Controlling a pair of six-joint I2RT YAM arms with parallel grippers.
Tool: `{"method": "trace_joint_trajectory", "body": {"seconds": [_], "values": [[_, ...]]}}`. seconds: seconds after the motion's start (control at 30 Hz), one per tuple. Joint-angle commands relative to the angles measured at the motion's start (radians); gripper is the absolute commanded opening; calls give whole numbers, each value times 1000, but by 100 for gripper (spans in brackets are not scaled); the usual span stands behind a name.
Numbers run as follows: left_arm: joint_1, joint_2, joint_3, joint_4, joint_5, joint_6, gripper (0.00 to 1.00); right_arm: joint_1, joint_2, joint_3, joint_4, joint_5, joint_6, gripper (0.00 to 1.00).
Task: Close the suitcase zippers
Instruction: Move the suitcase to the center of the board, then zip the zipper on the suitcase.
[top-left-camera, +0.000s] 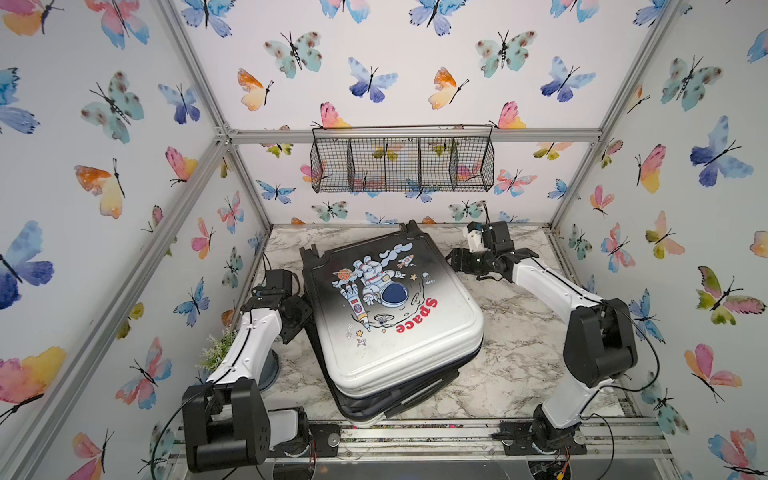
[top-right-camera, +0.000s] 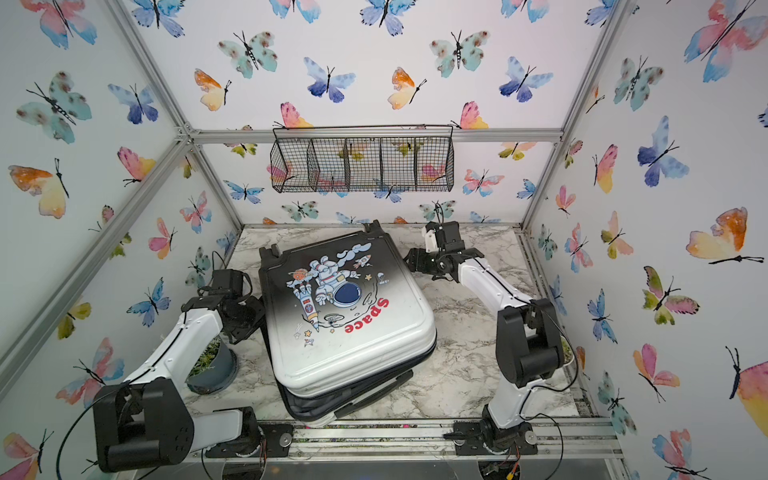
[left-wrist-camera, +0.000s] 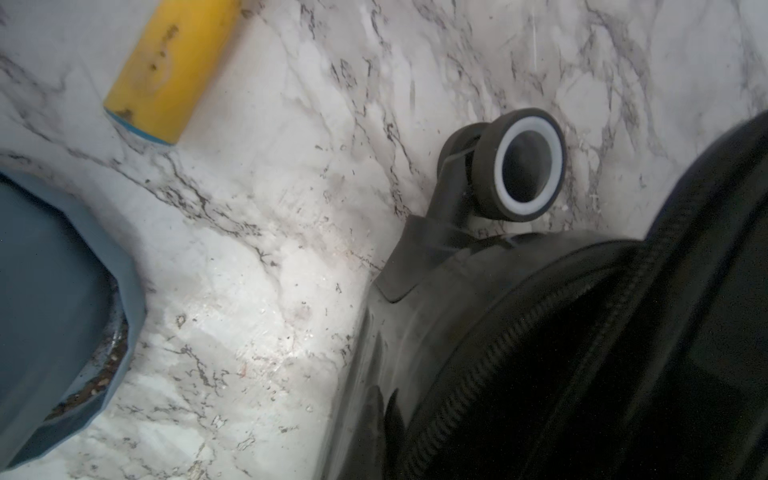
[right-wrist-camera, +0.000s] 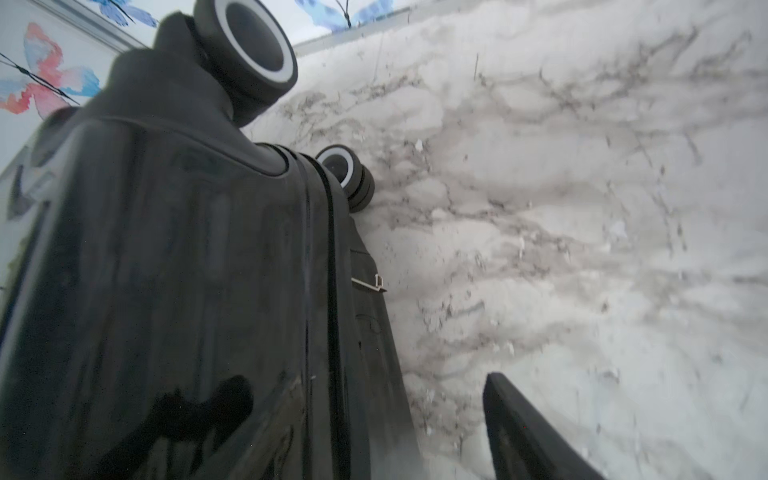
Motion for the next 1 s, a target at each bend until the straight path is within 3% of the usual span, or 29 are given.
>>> {"method": "trace_joint_trajectory", "body": {"seconds": [0.0, 0.13, 0.23, 0.5, 0.73, 0.87, 0.97], "values": [[-71, 44, 69, 202, 99, -266, 0, 104, 85, 142, 41, -204, -18, 72], [-72, 91, 95, 214, 78, -290, 0, 92, 211, 291, 7, -185, -56, 72], [-50, 129, 97, 231, 83, -265, 0, 37, 222, 304, -45, -180, -105, 73], [-16, 191, 230, 179, 87, 35, 0, -235, -54, -124, -51, -292, -363, 76], [5, 229, 388, 75, -29, 305, 0, -247, -382, -513, 87, -147, -587, 81], [15, 233, 415, 103, 18, 401, 0, -247, -539, -680, 190, -230, -748, 82], [18, 250, 453, 92, 4, 499, 0, -247, -577, -744, 279, -309, -801, 82]]}}
